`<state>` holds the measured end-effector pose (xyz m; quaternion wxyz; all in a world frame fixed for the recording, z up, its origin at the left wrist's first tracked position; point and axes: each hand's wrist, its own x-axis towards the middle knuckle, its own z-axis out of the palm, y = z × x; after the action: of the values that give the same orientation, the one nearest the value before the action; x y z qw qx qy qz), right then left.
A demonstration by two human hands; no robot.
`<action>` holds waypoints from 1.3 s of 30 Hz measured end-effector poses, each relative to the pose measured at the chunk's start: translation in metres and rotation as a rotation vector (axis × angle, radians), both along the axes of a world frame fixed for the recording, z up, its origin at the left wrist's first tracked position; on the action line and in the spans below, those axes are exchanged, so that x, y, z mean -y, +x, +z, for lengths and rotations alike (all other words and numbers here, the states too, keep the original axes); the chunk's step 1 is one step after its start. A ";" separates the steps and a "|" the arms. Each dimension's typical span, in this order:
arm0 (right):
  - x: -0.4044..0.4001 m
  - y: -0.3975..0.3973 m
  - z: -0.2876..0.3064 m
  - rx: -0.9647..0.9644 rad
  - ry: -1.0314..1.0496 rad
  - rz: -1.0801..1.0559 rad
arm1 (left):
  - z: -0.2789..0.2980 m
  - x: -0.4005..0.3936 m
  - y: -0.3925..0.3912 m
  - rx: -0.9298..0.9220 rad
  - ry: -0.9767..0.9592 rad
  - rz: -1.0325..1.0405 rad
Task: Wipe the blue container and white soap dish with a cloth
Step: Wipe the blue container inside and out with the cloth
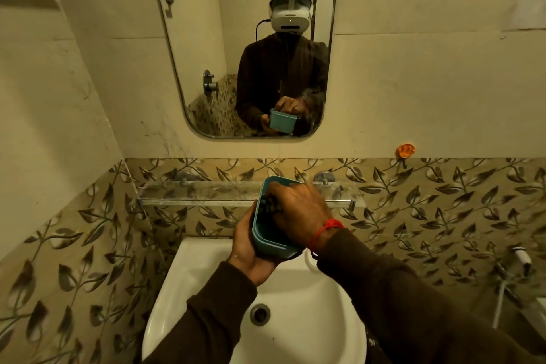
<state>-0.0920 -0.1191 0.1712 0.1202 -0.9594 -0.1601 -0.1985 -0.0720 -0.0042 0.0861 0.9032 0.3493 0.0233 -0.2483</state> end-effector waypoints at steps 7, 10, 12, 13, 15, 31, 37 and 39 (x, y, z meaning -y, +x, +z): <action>0.003 -0.016 0.012 -0.291 0.042 0.400 | 0.012 -0.015 0.003 0.080 -0.056 -0.023; 0.007 -0.014 0.017 -0.311 0.066 0.336 | 0.015 -0.009 0.001 0.060 -0.032 -0.008; 0.006 -0.010 0.016 -0.210 0.037 0.219 | 0.019 -0.006 0.000 0.039 -0.033 -0.002; 0.005 -0.006 0.017 -0.144 0.010 0.140 | 0.021 -0.004 -0.001 0.044 -0.044 -0.012; 0.008 0.003 0.019 -0.021 -0.039 -0.038 | 0.022 -0.001 -0.003 0.071 -0.071 -0.052; 0.011 -0.015 0.025 -0.044 0.501 0.156 | 0.033 -0.001 -0.001 0.071 -0.107 0.004; 0.017 -0.005 0.037 0.062 0.496 -0.146 | 0.034 0.014 -0.010 0.111 -0.106 -0.050; 0.012 -0.017 0.032 0.073 0.486 0.065 | 0.033 0.009 -0.008 0.139 -0.119 -0.037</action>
<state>-0.1090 -0.1313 0.2030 0.3477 -0.8890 -0.1427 -0.2616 -0.0802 -0.0128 0.1192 0.9171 0.3117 -0.0610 -0.2410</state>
